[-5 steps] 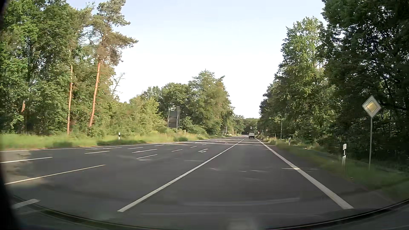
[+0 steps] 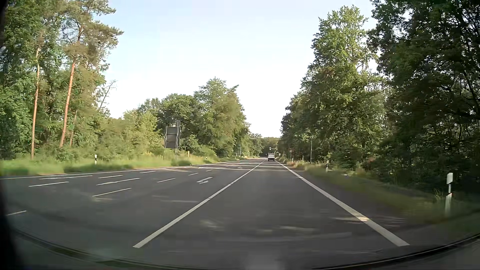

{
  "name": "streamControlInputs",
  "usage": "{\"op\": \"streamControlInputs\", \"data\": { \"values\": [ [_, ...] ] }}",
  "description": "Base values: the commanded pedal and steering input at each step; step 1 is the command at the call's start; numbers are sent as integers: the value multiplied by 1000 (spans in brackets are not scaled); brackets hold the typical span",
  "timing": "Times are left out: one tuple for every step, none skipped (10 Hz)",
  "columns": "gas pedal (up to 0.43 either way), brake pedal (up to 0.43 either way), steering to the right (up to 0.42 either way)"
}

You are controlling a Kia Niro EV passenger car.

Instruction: Follow the waypoints while adhering to traffic rules and regulations

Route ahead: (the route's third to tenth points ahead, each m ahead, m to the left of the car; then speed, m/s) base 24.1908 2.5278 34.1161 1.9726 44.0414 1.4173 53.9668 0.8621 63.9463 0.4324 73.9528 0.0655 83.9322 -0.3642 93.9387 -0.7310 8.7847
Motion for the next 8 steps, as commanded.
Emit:
{"op": "streamControlInputs", "data": {
  "values": [
    [287,30,53],
    [287,30,41],
    [299,30,32],
    [299,30,23],
    [311,30,17],
    [311,30,13],
    [319,30,9],
    [319,30,9]
  ]
}}
